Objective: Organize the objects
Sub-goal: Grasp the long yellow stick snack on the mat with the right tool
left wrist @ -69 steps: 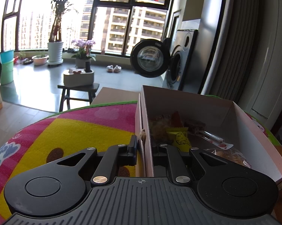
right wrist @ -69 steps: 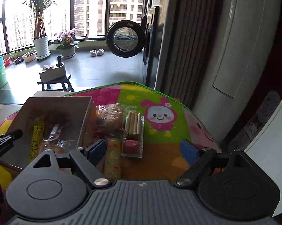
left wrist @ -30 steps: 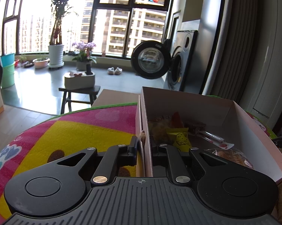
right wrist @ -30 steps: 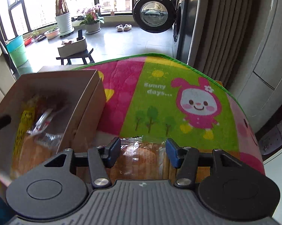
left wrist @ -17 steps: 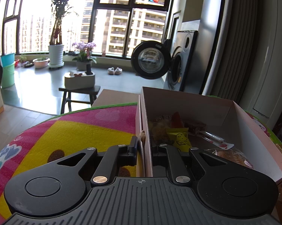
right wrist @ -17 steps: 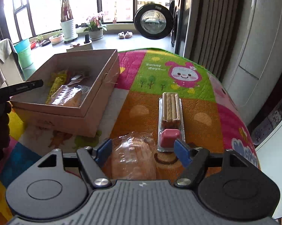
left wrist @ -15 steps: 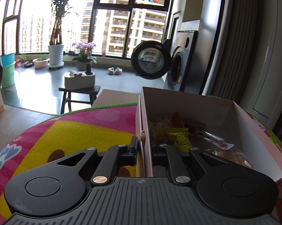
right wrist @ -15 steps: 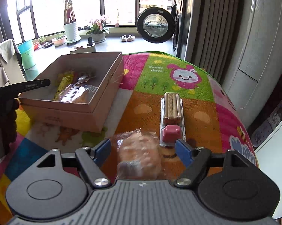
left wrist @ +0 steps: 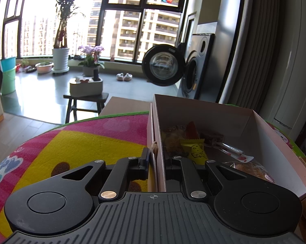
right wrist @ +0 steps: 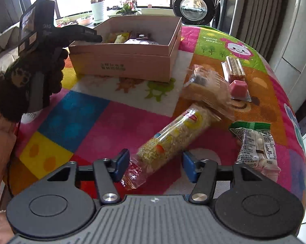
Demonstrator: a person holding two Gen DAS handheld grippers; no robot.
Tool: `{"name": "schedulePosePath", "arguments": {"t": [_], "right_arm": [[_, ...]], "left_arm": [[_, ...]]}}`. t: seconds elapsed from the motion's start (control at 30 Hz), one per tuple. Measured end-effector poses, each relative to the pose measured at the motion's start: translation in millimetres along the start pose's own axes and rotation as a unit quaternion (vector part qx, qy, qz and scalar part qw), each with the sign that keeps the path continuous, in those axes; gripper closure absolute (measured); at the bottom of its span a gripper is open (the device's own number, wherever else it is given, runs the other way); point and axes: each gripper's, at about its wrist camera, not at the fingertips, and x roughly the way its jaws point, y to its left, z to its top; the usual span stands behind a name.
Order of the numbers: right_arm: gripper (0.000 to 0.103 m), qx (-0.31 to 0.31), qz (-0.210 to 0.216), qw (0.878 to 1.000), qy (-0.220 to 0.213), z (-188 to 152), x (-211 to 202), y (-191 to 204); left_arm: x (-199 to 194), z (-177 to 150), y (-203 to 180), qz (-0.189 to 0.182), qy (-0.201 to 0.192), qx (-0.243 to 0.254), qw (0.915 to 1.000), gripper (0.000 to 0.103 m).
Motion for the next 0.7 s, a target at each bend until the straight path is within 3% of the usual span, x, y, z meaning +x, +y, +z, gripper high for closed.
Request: {"name": "schedulePosePath", "arguments": {"t": [0.2,0.33,0.53,0.7], "right_arm": [[0.047,0.005,-0.039,0.999,0.010,-9.3,-17.0,-12.1],[0.047,0.010,-0.026,1.000,-0.009,-3.6,-23.1,-12.8],[0.047,-0.041,-0.020,0.998,-0.037,14.8,-12.0,1.6],[0.047,-0.027,-0.001,0.999,-0.020,28.4,19.2,2.9]], "left_arm": [[0.6,0.9,-0.1,0.000,0.001,-0.001,1.0000,0.089],[0.6,1.0,-0.1,0.000,0.000,0.000,1.0000,0.089],[0.5,0.7,0.1,0.000,0.000,0.000,1.0000,0.089],[0.7,0.8,0.1,-0.001,0.001,-0.001,1.0000,0.089]]}}
